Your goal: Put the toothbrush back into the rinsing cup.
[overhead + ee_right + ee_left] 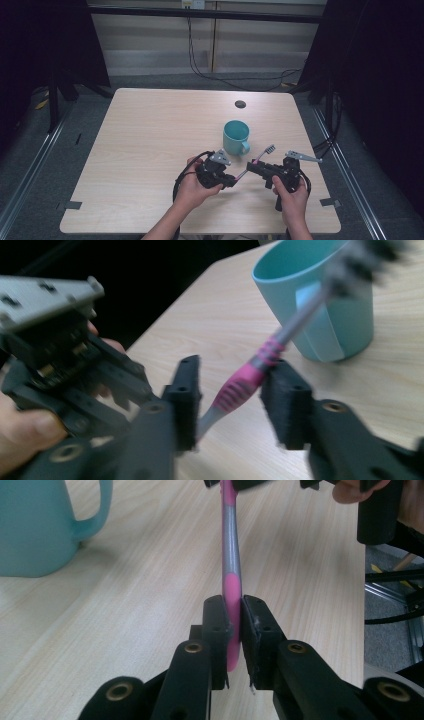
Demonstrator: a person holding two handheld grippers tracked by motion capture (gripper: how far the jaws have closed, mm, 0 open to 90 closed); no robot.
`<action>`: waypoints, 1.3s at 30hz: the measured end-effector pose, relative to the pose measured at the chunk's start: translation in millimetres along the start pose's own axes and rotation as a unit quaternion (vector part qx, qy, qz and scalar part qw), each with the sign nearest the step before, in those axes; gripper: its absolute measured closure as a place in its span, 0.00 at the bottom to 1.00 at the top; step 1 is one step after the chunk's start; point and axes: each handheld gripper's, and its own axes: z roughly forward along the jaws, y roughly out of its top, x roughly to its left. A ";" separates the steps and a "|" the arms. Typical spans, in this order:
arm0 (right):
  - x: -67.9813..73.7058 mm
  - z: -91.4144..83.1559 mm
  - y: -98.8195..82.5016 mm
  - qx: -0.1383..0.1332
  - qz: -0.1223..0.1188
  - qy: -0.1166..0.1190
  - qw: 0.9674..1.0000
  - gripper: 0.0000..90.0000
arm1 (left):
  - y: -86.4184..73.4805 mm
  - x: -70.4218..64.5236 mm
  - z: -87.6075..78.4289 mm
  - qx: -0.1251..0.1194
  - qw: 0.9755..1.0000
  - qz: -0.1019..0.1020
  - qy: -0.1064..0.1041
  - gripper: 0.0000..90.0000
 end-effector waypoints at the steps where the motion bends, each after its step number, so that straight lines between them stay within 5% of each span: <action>1: 0.0 0.0 0.0 0.000 0.000 0.000 1.000 0.72 | 0.0 0.0 0.0 0.000 1.000 0.000 0.000 0.91; 3: 0.6 -0.1 1.9 -0.009 0.019 0.016 1.000 0.84 | -0.2 -1.6 1.9 0.002 1.000 0.002 0.000 0.91; 11: 8.0 5.5 6.6 -0.014 0.025 0.040 0.999 0.89 | -1.3 -0.1 3.4 -0.009 1.000 -0.012 -0.014 0.90; 29: 14.9 10.1 13.7 -0.012 -0.001 0.027 1.000 0.89 | -0.5 0.7 2.7 -0.014 1.000 -0.003 -0.024 0.79; 39: 19.2 14.0 17.5 -0.024 -0.011 0.019 0.999 0.89 | -3.7 0.8 7.5 -0.019 0.999 -0.001 -0.051 0.74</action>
